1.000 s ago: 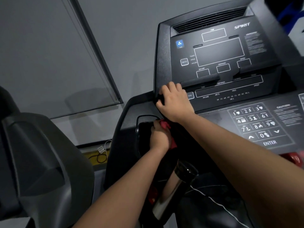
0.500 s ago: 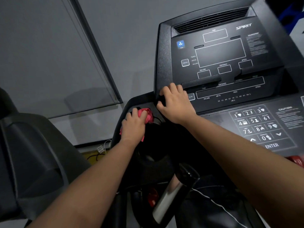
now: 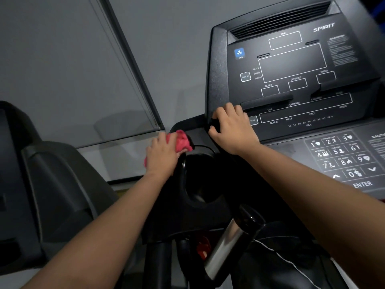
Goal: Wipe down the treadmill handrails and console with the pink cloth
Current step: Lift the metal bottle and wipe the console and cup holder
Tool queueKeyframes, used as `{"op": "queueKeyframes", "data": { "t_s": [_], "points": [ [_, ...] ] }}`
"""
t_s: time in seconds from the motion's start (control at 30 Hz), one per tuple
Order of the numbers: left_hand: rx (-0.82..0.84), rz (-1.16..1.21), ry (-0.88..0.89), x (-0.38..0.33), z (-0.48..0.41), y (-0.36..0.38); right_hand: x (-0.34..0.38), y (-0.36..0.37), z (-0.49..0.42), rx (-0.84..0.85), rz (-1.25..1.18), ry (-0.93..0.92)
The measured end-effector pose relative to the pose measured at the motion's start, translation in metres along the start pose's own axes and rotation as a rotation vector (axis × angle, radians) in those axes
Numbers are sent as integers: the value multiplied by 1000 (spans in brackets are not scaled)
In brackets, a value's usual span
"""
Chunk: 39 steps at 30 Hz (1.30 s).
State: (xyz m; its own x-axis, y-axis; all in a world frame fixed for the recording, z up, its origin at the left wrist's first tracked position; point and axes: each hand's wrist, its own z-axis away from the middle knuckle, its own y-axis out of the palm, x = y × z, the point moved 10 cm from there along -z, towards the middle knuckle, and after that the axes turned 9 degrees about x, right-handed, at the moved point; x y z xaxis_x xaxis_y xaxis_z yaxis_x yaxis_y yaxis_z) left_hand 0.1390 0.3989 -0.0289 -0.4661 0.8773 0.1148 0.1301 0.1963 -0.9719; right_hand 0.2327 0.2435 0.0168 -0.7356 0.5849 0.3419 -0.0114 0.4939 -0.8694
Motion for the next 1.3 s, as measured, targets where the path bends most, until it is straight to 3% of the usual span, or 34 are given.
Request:
{"op": "queueKeyframes", "data": {
  "t_s": [0.17,0.33,0.7,0.93,1.13,1.3],
  "points": [
    [112,-201,209,-60,-3,22,-1,0,0,-8,-23,-1],
    [206,-197,329,-50,13,37,-3,2,-1,6,-37,-6],
    [434,-210,224,-46,76,35,-3,-1,2,15,-60,5],
    [786,-17,166,-59,97,43,-4,-1,1,6,-59,17],
    [880,-495,166,-63,77,59,-5,-1,1,27,-93,16],
    [741,-908,222,-77,55,74,-6,-1,0,19,-92,8]
  ]
}}
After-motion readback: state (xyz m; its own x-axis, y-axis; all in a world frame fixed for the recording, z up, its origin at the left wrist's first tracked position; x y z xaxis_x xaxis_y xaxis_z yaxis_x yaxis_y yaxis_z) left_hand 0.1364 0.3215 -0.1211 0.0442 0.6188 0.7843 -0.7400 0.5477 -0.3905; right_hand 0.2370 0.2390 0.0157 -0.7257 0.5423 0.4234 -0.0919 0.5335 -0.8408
